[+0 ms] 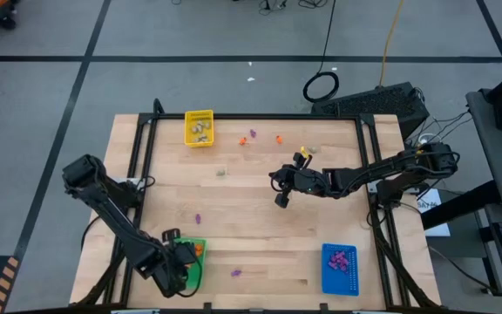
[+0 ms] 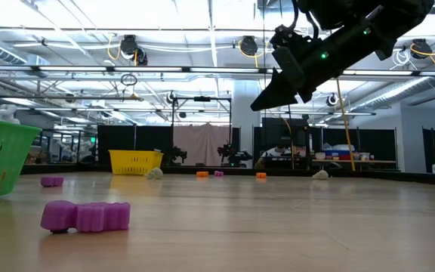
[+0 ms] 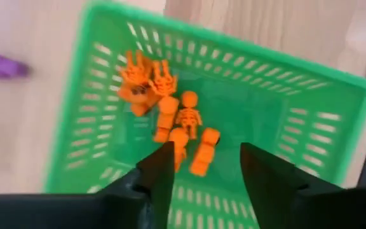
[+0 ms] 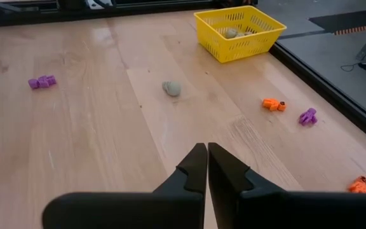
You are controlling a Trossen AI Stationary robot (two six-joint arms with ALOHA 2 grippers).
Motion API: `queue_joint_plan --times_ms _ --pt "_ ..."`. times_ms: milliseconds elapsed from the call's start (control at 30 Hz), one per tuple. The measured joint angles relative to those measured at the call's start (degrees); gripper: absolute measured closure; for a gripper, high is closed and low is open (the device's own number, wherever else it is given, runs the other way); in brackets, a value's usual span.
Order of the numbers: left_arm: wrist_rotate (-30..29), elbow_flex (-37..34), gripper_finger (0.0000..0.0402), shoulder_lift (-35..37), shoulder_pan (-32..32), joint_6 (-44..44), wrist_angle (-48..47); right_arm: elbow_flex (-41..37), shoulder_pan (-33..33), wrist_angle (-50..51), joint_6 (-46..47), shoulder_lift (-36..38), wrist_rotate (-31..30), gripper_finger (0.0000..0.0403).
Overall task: Sort Halloween decoration
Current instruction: Put the purple skeleton toy into the blue bin
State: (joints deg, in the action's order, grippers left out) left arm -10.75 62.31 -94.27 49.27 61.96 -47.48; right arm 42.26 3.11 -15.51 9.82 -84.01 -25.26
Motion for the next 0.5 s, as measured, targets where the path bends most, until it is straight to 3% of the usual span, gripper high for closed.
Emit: queue_joint_plan --times_ms 133,233,500 --pt "-3.7 4.3 0.0216 1.5 -1.9 -8.0 -9.5 0.0 0.0 0.4 -0.1 0.0 0.0 0.0403" --pt "-5.5 5.5 0.0229 3.1 -5.1 -17.9 -14.6 0.0 0.0 1.1 -0.2 0.0 0.0 0.0403" --pt "1.1 4.9 0.0296 4.2 -19.2 -50.5 -15.8 0.0 0.0 2.1 -0.2 0.0 0.0 0.0403"
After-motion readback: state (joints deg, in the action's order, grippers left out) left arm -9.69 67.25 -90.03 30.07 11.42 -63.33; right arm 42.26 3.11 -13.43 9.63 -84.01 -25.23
